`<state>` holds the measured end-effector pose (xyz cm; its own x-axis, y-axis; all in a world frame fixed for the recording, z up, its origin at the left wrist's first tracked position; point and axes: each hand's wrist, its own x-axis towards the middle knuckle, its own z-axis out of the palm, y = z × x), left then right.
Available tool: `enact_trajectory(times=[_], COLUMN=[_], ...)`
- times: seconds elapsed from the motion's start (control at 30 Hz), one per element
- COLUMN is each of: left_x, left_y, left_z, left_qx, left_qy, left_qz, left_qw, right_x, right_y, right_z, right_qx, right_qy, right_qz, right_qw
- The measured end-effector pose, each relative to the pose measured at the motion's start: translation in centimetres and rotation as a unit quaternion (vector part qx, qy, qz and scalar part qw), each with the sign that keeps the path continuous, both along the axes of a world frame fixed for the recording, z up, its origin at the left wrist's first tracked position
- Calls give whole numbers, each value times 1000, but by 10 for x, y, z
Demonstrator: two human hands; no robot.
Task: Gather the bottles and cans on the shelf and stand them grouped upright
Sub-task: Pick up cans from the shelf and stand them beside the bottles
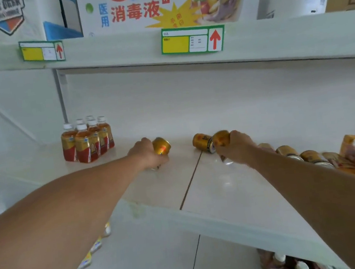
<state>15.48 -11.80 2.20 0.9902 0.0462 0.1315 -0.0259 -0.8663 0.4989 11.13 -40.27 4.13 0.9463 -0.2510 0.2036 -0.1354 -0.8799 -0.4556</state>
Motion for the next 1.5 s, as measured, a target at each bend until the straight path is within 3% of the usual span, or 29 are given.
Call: enact_trajectory(times=[0.17, 0.27, 0.7, 1.03, 1.5], left_x=[5, 7, 23, 90, 181], left_y=[36, 51, 99, 121, 134], left_z=[-1, -10, -22, -39, -59], left_qx=[-174, -238, -215, -225, -224], left_qy=[-63, -73, -65, -90, -64], left_qz=[-30, -21, 4, 10, -88], left_qw=[982, 968, 974, 970, 968], right_x=[3, 9, 83, 134, 204], right_y=[33, 62, 135, 182, 232], right_z=[6, -1, -39, -63, -83], right_qx=[228, 290, 301, 281, 266], right_qy=[-107, -133, -94, -89, -104], right_qz=[26, 66, 182, 164, 115], right_qw=[968, 945, 931, 941, 951])
